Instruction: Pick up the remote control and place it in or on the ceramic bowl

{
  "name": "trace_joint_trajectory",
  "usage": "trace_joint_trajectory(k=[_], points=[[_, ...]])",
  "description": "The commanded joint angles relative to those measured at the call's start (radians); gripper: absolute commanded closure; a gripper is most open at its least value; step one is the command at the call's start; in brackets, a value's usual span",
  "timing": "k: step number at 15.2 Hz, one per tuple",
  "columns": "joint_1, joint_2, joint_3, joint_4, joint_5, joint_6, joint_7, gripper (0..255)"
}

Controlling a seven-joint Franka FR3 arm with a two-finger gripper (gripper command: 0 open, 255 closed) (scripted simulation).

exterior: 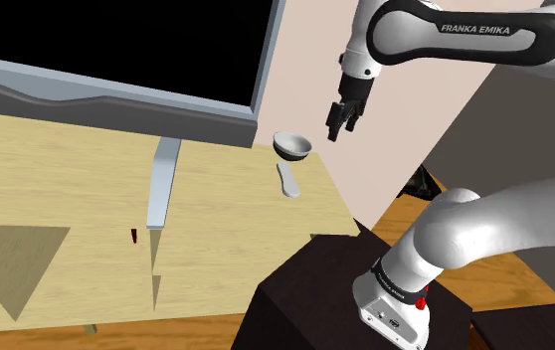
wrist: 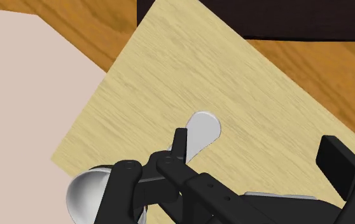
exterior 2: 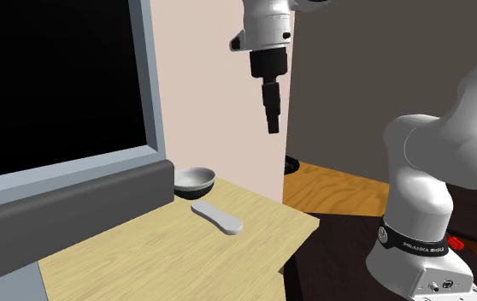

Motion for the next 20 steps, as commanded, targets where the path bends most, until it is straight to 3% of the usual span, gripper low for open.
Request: trace_joint_trajectory(k=[1, 10, 20], points=[[-0.014, 0.040, -0.006, -0.023, 0.006, 0.073, 0.033, 0], [-0.074, 0.302, -0.048, -0.067, 0.027, 0.412, 0.150, 0], [-0.121, 0.668, -0.100, 0.012, 0.099, 0.739, 0.230, 0]])
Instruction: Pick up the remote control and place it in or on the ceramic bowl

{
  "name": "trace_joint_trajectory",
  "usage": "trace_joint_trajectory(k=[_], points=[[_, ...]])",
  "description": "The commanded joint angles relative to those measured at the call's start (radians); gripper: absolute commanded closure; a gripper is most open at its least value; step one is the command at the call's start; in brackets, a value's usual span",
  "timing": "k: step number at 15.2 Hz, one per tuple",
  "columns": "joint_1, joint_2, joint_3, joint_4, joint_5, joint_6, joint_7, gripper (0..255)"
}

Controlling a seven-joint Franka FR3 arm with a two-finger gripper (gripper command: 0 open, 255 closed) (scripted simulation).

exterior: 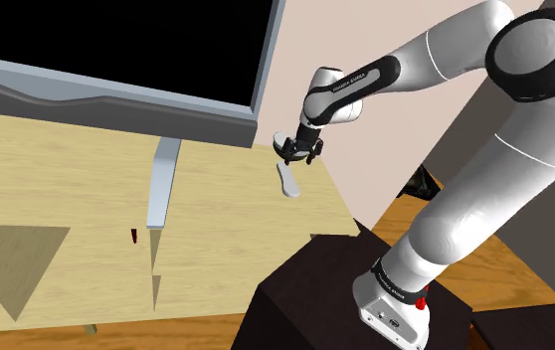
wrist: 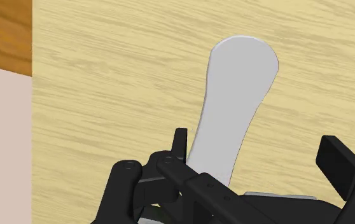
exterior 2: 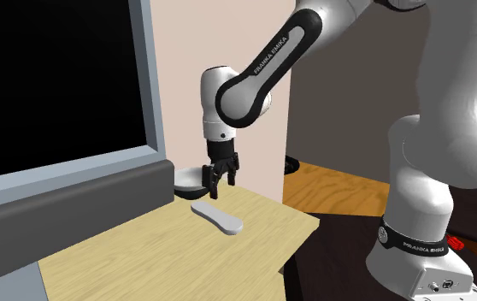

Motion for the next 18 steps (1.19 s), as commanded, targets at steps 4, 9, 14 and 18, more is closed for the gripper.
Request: trace_joint_trajectory(k=[4, 9, 14, 18], points=[[-0.027, 0.194, -0.018, 0.084, 0.071, 0.131, 0.009, 0], [-0.035, 0.273, -0.013, 0.098, 0.096, 0.199, 0.001, 0], [-0.038, 0.318, -0.008, 0.099, 0.106, 0.242, -0.006, 0], [-0.038, 0.318, -0.008, 0.099, 0.106, 0.242, -0.006, 0]])
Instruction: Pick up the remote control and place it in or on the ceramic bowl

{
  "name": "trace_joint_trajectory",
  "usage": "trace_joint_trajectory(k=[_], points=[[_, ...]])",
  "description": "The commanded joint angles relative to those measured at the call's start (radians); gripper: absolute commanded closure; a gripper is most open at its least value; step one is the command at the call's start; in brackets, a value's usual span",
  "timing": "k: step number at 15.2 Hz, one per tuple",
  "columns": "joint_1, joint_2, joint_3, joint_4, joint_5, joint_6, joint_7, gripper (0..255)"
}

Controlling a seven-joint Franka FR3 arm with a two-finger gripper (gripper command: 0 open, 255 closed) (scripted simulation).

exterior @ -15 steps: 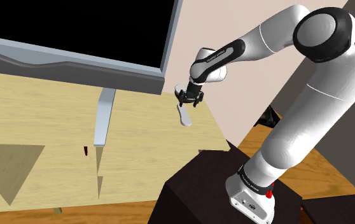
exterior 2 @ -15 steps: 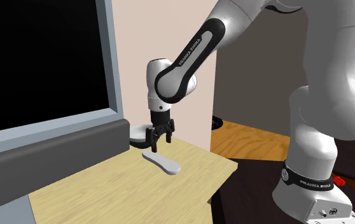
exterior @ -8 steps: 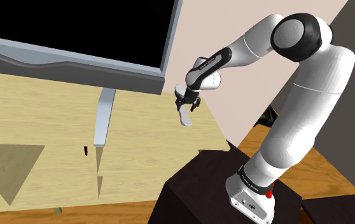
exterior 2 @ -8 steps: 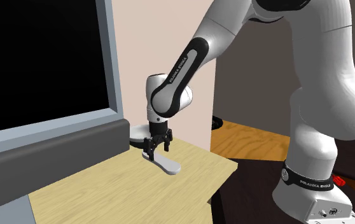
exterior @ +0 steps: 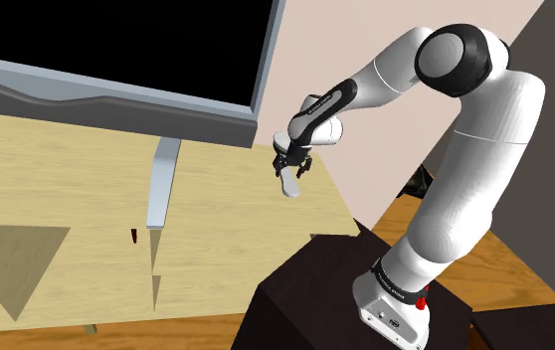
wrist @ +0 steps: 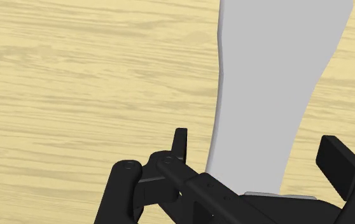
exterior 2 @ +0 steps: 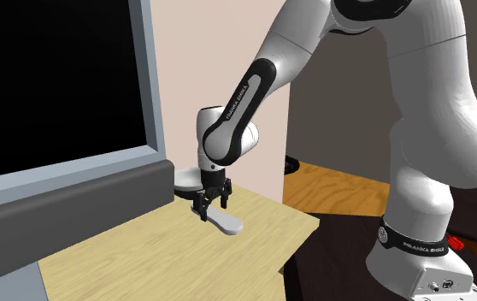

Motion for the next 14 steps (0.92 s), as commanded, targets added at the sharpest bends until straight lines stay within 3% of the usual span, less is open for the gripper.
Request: trace_joint_trajectory(k=[1, 2, 3, 14], points=[[0.000, 0.000, 0.000, 0.000, 0.000, 0.000, 0.000, 0], [0.000, 0.000, 0.000, 0.000, 0.000, 0.000, 0.000, 0], [0.000, 0.000, 0.000, 0.000, 0.000, 0.000, 0.000, 255], [0.002, -0.025, -0.003, -0.002, -0.006, -0.023, 0.004, 255]])
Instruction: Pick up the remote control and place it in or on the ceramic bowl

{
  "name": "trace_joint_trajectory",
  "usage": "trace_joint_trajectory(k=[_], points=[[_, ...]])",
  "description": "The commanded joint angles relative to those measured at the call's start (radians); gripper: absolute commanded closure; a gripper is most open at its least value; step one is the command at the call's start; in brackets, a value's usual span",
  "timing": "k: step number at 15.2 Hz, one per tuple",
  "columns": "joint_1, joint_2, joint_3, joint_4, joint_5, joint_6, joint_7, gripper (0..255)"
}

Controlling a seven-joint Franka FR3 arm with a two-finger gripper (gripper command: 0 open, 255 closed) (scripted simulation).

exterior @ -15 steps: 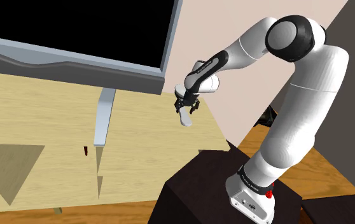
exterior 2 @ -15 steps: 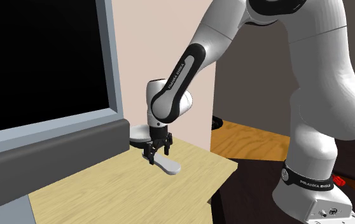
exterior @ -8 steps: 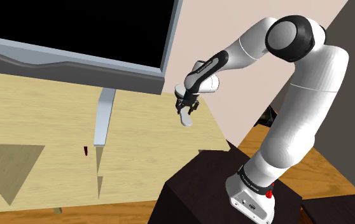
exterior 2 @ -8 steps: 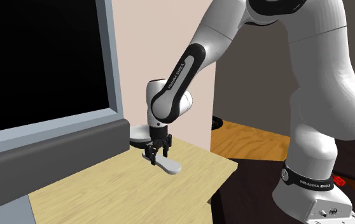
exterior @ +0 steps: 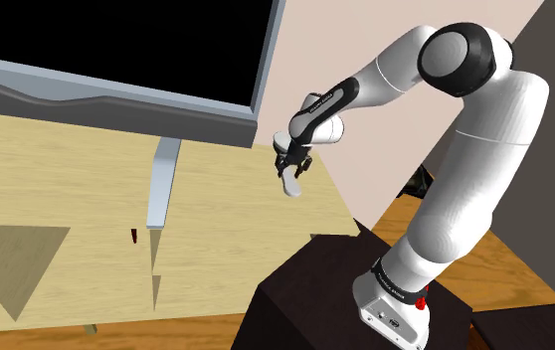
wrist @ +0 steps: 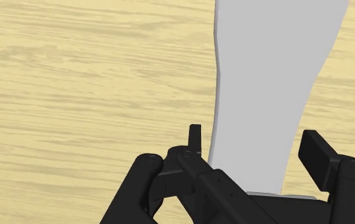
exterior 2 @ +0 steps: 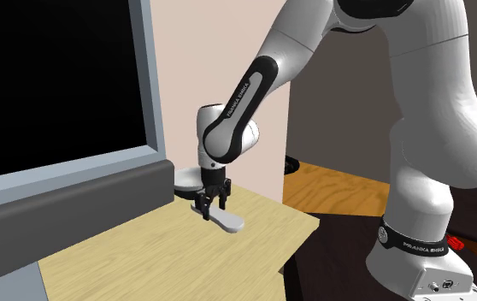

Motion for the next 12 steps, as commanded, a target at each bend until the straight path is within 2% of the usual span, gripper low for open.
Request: trace_joint_trajectory(k=[1, 12], points=[[0.002, -0.021, -0.003, 0.002, -0.005, -0.023, 0.004, 255], [0.008, -0.149, -0.013, 0.014, -0.033, -0.162, 0.026, 255]])
